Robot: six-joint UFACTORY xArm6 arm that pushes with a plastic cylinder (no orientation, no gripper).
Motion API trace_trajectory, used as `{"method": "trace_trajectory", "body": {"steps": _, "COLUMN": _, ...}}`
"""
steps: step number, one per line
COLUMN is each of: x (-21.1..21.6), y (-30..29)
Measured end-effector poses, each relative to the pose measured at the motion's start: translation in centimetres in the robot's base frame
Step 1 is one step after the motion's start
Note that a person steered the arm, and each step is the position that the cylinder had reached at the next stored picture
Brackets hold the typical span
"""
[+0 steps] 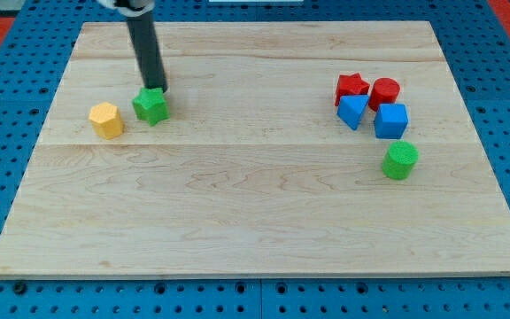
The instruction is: Move the green star to the bottom left of the blue triangle
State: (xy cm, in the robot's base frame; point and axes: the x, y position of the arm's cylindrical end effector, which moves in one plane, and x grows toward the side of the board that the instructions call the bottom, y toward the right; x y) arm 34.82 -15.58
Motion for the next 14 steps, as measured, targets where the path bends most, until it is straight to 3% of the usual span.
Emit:
{"method": "trace_trajectory", "body": {"steps": 2, "x": 2.1, "y": -2.4}}
{"method": "trace_trajectory", "body": {"steps": 3, "x": 4.7, "y": -0.3}}
{"method": "trace_trajectory", "body": {"steps": 4, "x": 6.0, "y": 6.5}}
{"method": "trace_trajectory", "body": {"steps": 5, "x": 10.3, "y": 4.5}}
{"method": "trace_trajectory", "body": {"steps": 7, "x": 12.9, "y": 12.6}}
{"method": "trace_trajectory", "body": {"steps": 8, "x": 16.9, "y": 12.6}}
{"method": "trace_trajectory", "body": {"steps": 10, "x": 19.6, "y": 18.5}}
{"method": "trace_trajectory", "body": {"steps": 11, "x": 19.3, "y": 23.1}}
{"method": "trace_trajectory", "body": {"steps": 14, "x": 14.6, "y": 23.3}}
